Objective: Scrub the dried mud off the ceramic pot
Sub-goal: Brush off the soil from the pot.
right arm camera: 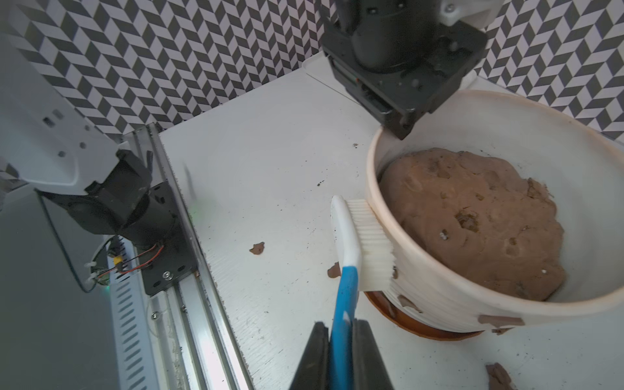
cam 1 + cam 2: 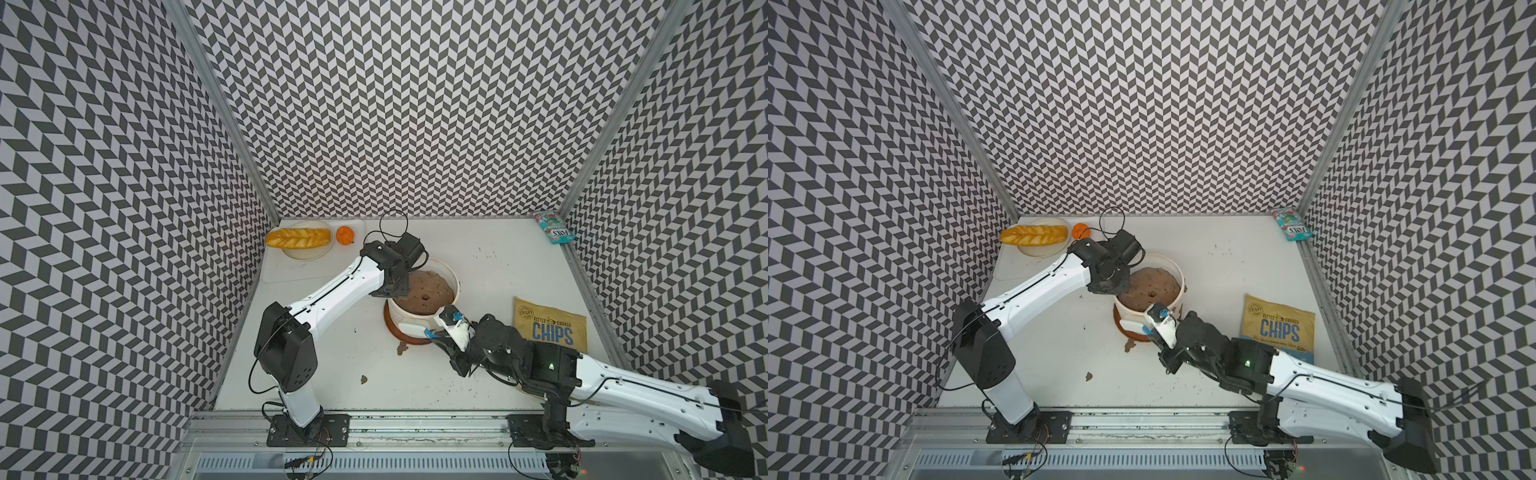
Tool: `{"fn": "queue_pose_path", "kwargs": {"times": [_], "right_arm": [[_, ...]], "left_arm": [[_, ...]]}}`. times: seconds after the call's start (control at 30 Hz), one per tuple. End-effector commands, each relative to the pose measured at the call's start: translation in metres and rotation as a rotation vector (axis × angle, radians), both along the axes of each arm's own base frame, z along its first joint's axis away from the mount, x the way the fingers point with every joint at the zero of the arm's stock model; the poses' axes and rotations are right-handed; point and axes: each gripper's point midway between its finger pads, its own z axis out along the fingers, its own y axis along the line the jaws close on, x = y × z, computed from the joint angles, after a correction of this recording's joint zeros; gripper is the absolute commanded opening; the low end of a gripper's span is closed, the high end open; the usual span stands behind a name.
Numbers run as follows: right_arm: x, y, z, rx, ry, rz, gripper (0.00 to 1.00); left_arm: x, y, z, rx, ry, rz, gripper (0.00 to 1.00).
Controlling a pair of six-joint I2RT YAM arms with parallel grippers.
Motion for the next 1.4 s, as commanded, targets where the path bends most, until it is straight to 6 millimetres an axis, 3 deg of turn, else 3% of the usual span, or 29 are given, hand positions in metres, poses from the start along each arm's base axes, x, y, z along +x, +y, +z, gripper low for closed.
{"fn": "queue_pose_path", "kwargs": {"times": [0.0,0.33,0.57,0.77,0.93,1.03,1.23,1.37], "right_arm": [[0.011,-0.002,0.001,-0.034,-0.009,0.029,0.00],[0.043,-0.036,-0.031,-0.130,0.082,-0.139,0.00],[0.037,-0.029,-0.039,-0.092,0.164,-0.155,0.00],[0.021,-0.025,-0.066,-0.070,0.284,-0.126,0.00],[-0.012,-0.016,-0.054,0.057,0.329,0.035,0.00],[-0.021,-0.016,-0.038,0.103,0.305,0.086,0.00],[-0.007,-0.016,-0.011,0.121,0.202,0.059,0.00],[0.014,-0.015,-0.006,0.066,0.127,0.011,0.00]], "left_arm": [[-0.002,0.002,-0.004,0.014,0.014,-0.053,0.15],[0.005,0.011,-0.005,0.025,0.014,-0.054,0.15],[0.010,0.013,-0.002,0.027,0.004,-0.068,0.15],[0.015,0.014,-0.002,0.029,0.002,-0.083,0.15],[0.018,0.013,-0.004,0.033,0.006,-0.098,0.15],[0.021,0.014,-0.004,0.037,0.005,-0.104,0.15],[0.026,0.014,-0.003,0.036,-0.003,-0.121,0.15],[0.030,0.009,-0.002,0.050,0.002,-0.191,0.15]]}}
